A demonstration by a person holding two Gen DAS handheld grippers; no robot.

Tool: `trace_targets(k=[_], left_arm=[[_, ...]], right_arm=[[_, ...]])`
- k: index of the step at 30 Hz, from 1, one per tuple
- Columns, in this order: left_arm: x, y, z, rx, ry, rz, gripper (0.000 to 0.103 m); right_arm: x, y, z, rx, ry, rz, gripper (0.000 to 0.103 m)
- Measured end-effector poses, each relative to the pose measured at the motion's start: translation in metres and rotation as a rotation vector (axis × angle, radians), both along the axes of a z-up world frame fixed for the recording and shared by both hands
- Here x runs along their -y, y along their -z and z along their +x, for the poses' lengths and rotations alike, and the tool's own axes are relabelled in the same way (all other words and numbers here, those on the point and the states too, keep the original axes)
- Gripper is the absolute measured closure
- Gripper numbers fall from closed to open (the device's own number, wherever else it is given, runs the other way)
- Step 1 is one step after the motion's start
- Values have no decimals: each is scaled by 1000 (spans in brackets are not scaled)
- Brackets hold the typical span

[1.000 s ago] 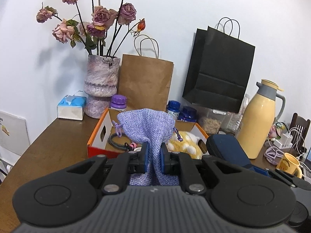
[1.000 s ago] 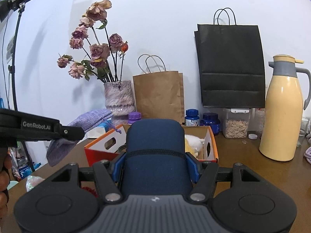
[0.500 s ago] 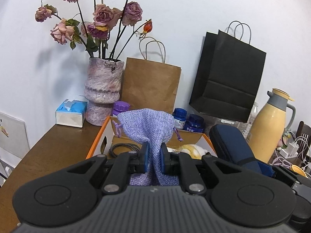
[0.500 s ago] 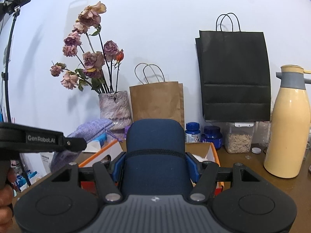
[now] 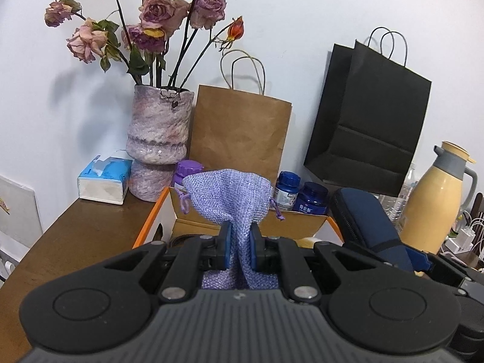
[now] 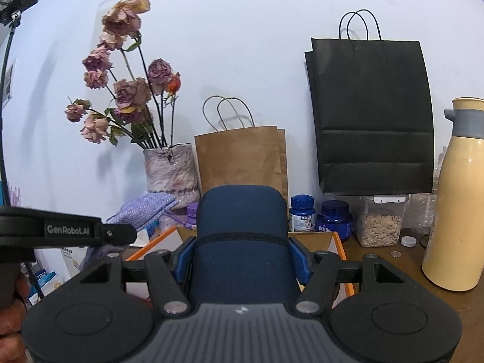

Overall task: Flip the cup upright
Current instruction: 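Carry the purple pouch and blue pouch into the cardboard box and release both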

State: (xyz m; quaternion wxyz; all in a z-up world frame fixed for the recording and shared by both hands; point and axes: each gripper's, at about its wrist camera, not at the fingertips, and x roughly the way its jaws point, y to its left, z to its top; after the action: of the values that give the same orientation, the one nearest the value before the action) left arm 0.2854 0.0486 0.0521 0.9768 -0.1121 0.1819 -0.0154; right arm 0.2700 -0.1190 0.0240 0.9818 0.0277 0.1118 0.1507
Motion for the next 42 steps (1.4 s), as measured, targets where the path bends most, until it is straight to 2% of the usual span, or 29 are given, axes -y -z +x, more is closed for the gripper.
trace_targets(k=[13,21,32,35,37,38,39,40,42], left_arm=[[-11,14,48,-52,-34,16,91],[-14,34,73,-104,-59,43,91],[-10,51,84,-142,-56,80,91],[-10,52,85,-144,-56,85,88],[-10,52,84,-144,-63,87,70],[-9,52,84,-140,-68,94,66],[-9,51,84,-140,-76,98,53],[-9,51,83,-141,-85,99,35],[-10,51,82,-132,-128,105,13]], right_arm=[[-10,6,54,-40,-15,-42,41],[-21,17,83,-58,-31,-69,41],[-25,38,100,-101,-36,-92,41],[-23,39,102,-108,-32,-86,40],[-21,39,104,-123,-29,-74,38],[-19,38,105,-125,-24,-69,36],[-18,38,105,-120,-14,-64,30],[-15,37,104,-114,-6,-55,25],[-10,32,103,-93,13,-36,3]])
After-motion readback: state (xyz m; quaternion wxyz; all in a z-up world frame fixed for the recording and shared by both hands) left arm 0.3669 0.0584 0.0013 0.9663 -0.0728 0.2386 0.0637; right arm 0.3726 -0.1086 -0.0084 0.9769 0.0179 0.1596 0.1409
